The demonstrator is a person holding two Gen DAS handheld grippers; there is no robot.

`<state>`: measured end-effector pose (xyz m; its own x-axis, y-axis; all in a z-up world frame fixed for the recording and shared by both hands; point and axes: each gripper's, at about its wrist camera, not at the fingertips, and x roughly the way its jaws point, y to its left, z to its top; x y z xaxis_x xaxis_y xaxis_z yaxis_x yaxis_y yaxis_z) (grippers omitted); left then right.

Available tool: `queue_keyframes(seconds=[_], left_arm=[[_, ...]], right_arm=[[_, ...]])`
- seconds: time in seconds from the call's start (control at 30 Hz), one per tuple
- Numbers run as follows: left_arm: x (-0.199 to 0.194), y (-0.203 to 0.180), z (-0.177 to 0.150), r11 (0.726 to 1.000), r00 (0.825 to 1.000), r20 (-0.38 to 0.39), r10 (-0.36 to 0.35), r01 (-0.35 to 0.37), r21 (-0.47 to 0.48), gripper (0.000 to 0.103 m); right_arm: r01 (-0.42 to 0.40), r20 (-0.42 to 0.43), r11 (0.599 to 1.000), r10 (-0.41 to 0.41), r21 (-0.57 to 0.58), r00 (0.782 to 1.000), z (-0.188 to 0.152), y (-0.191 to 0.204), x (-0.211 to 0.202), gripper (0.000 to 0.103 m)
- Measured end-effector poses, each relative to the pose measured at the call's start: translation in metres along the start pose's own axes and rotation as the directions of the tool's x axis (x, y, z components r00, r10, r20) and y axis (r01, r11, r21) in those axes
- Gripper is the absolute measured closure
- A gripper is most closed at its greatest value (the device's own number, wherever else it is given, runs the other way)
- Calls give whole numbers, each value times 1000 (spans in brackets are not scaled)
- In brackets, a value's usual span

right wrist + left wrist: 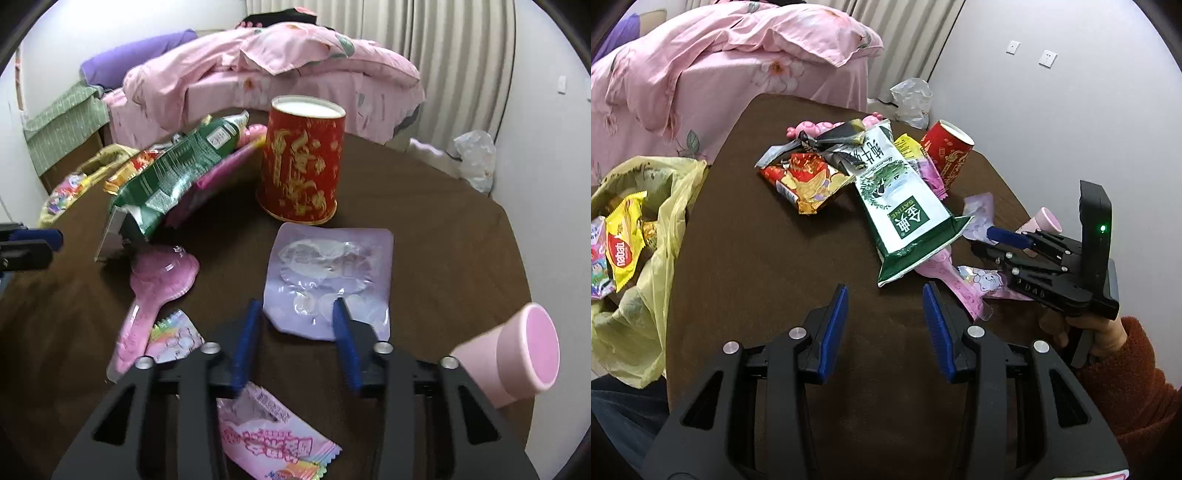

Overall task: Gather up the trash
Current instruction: 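Move both open grippers back toward the remaining snacks on the table, then grasp the pink candy stick wrapper with the left gripper while the right gripper grasps the red-and-clear wrapper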

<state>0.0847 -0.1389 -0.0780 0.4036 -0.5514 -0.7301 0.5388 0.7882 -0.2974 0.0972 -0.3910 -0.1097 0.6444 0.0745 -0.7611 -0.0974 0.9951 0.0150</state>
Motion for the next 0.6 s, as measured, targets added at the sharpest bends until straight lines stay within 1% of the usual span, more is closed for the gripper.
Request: queue_keyframes(seconds=[0.03, 0.07, 0.1, 0.17, 0.3, 0.43, 0.6], left_arm=[[0, 0, 0, 1000, 1000, -1, 0, 0, 2, 63], [0, -2, -1, 1000, 1000, -1, -1, 1, 5, 63], [0, -2, -1, 1000, 1000, -2, -1, 1, 8, 63], [-2, -3, -1, 1000, 1000, 3, 2, -2, 16, 63], [-4, 1, -2, 1000, 1000, 9, 9, -9, 2, 63], [-4, 4, -3, 1000, 1000, 7, 5, -5, -15, 63], [-4, -2, -6, 1000, 1000, 4, -9, 9, -2, 63]], right_arm=[[19, -7, 1000, -19, -10, 1000, 2, 0, 2, 82], [24, -5, 1000, -24, -15, 1000, 3, 0, 2, 89], [13, -3, 1000, -13, -9, 1000, 3, -1, 1, 95], [-7, 0, 1000, 7, 6, 1000, 2, -1, -3, 98], [-91, 32, 995, 90, 40, 995, -5, 8, -27, 99], [-133, 43, 990, 131, 46, 990, -18, 21, -51, 98], [-102, 25, 993, 101, 65, 995, -35, 22, -68, 98]])
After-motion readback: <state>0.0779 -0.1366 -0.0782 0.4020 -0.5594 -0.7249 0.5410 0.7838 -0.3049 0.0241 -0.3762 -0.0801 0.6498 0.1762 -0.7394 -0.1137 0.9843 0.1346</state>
